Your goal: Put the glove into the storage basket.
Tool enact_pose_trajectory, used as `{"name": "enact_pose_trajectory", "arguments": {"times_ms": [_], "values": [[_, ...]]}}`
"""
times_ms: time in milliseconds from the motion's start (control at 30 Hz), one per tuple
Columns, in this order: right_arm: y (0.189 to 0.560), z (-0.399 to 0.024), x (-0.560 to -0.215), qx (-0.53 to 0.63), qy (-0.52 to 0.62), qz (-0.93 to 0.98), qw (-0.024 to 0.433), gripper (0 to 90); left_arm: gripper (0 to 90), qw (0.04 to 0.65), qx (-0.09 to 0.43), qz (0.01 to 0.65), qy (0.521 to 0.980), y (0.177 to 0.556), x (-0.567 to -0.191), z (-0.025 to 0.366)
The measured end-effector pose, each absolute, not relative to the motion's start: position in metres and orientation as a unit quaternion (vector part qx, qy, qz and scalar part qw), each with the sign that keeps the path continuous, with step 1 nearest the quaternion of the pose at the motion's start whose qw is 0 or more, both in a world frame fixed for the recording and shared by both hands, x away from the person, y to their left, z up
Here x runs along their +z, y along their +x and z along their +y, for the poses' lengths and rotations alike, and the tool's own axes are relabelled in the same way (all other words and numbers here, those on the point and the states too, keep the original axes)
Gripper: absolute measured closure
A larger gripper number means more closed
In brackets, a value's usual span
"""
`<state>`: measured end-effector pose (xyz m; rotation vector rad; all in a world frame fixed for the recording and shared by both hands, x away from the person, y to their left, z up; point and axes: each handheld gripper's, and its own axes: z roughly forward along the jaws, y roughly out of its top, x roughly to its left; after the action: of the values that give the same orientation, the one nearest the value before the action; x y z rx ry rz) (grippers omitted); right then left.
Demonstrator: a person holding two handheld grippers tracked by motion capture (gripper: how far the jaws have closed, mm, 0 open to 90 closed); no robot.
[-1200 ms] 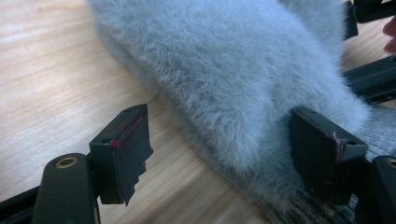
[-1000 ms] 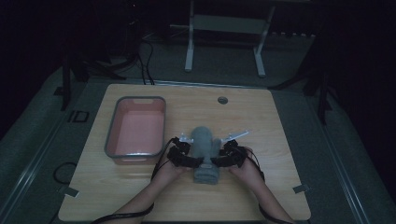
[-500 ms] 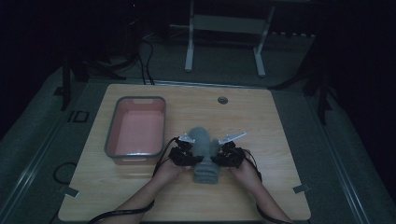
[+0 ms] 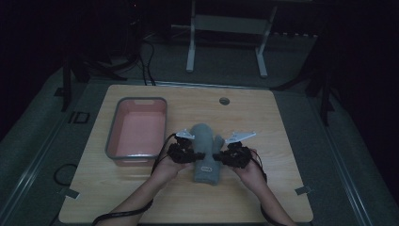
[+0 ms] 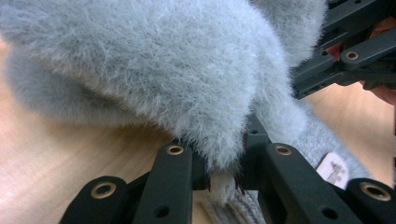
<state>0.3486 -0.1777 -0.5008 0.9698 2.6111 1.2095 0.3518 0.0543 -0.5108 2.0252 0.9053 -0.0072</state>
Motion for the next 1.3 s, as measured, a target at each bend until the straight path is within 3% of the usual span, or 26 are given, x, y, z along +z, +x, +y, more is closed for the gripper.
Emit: {"name": "enact_pose_trajectory", "arguments": {"times_ms": [333,833,1300], "values": [[0.347,-0.173,-0.452,0.428,0.300,0.848,0.087,82.1,79.4,0.452,0.038,0.337,0.825,0.356,-0.459,0.063],[0.369,-0.139,-0.420,0.445,0.283,0.844,0.098,82.2,79.4,0.448,0.070,0.344,0.822,0.374,-0.429,0.095],[0.392,-0.066,-0.390,0.464,0.250,0.845,0.087,82.2,79.4,0.439,0.105,0.375,0.810,0.379,-0.399,0.162]]}}
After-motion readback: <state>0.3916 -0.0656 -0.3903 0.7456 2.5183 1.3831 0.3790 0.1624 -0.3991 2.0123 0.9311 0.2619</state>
